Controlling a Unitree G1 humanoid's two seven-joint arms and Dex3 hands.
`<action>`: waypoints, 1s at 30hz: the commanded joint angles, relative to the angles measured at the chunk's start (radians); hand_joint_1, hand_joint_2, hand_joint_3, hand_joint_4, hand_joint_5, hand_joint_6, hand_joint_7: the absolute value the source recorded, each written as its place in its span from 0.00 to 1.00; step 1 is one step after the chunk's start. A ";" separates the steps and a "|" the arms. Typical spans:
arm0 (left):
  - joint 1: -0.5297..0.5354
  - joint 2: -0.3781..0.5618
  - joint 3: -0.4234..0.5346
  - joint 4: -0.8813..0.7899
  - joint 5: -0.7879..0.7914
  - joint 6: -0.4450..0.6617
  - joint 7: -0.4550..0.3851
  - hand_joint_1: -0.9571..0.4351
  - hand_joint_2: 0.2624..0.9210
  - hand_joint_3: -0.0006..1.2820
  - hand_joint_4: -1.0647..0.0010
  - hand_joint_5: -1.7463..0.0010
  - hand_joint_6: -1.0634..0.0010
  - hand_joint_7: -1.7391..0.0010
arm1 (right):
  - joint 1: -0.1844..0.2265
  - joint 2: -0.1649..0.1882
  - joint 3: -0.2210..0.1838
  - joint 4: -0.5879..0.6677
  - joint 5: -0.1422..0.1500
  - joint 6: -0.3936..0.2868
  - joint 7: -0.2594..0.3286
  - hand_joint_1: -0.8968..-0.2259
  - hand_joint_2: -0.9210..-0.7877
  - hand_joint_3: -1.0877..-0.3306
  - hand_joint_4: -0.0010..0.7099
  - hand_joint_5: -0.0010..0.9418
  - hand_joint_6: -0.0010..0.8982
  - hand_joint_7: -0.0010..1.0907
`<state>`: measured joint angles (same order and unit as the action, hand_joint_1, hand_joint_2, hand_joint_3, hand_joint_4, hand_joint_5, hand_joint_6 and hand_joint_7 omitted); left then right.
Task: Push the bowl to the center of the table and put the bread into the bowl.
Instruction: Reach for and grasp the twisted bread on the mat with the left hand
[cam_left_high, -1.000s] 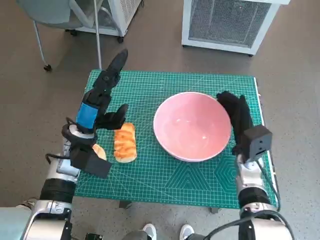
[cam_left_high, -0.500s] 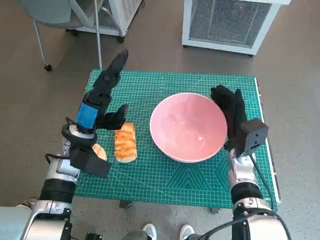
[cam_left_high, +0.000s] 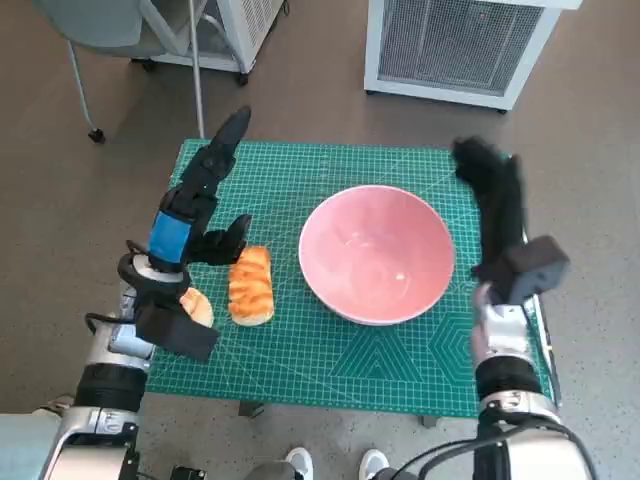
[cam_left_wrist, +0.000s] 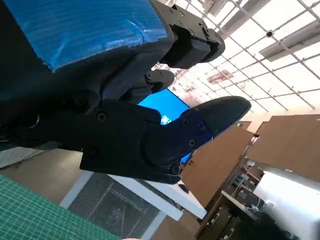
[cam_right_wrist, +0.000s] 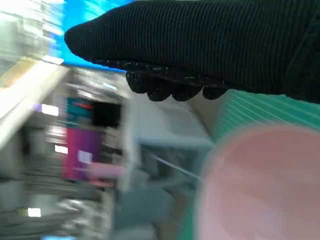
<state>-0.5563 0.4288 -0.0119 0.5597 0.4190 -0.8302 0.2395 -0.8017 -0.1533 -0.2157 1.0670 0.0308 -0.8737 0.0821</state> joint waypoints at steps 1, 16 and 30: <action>0.000 0.018 0.008 -0.017 -0.016 -0.008 -0.011 0.19 1.00 0.52 0.84 1.00 0.76 1.00 | 0.054 0.009 0.033 -0.095 0.001 -0.074 0.035 0.36 0.00 0.36 0.35 0.01 0.03 0.51; -0.042 0.072 -0.001 0.033 -0.061 -0.068 -0.115 0.19 1.00 0.45 0.85 1.00 0.77 1.00 | 0.139 0.011 0.117 -0.381 0.111 -0.088 0.193 0.30 0.00 0.38 0.36 0.01 0.00 0.58; -0.164 0.272 -0.066 0.200 -0.018 -0.193 -0.296 0.16 1.00 0.19 0.84 1.00 0.74 0.99 | 0.157 0.000 0.123 -0.425 0.074 -0.077 0.184 0.30 0.00 0.39 0.38 0.01 0.00 0.59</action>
<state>-0.6752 0.6448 -0.0574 0.7272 0.3962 -0.9916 -0.0030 -0.6701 -0.1504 -0.0967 0.6445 0.1180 -0.9715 0.2729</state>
